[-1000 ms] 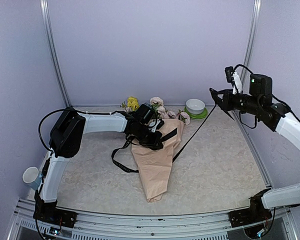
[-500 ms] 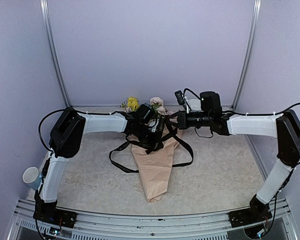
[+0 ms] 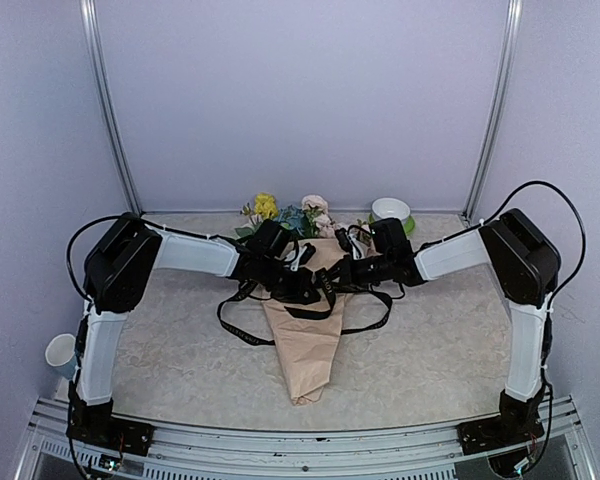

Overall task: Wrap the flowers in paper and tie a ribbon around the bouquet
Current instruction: Place the right side of the ribbon on the folded bouquet, then place the left side of the ribbon on the folded bouquet.

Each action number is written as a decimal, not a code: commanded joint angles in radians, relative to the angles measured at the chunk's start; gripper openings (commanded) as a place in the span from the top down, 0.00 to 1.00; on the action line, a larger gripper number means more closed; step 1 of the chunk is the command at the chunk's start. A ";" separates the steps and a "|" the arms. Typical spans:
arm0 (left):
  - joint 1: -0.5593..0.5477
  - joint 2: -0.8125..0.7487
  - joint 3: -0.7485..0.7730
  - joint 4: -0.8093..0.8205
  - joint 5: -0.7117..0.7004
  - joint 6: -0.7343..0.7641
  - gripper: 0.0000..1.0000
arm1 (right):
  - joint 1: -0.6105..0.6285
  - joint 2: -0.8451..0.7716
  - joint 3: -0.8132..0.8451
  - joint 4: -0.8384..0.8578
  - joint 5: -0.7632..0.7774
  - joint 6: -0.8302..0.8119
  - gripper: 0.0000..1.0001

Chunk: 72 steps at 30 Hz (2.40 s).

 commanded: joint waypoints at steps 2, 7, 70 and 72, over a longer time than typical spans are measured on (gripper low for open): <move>-0.001 -0.227 -0.177 0.205 0.033 -0.075 1.00 | -0.011 0.066 0.077 -0.072 0.004 -0.003 1.00; 0.002 -0.418 -0.306 0.212 0.026 -0.066 1.00 | -0.011 0.117 0.128 -0.149 -0.006 -0.028 1.00; 0.142 -0.360 -0.137 0.004 -0.204 0.462 0.32 | 0.012 0.103 0.156 -0.256 -0.248 -0.152 0.89; 0.130 -0.363 -0.163 -0.014 -0.123 0.449 0.33 | 0.012 0.104 0.161 -0.264 -0.249 -0.152 0.89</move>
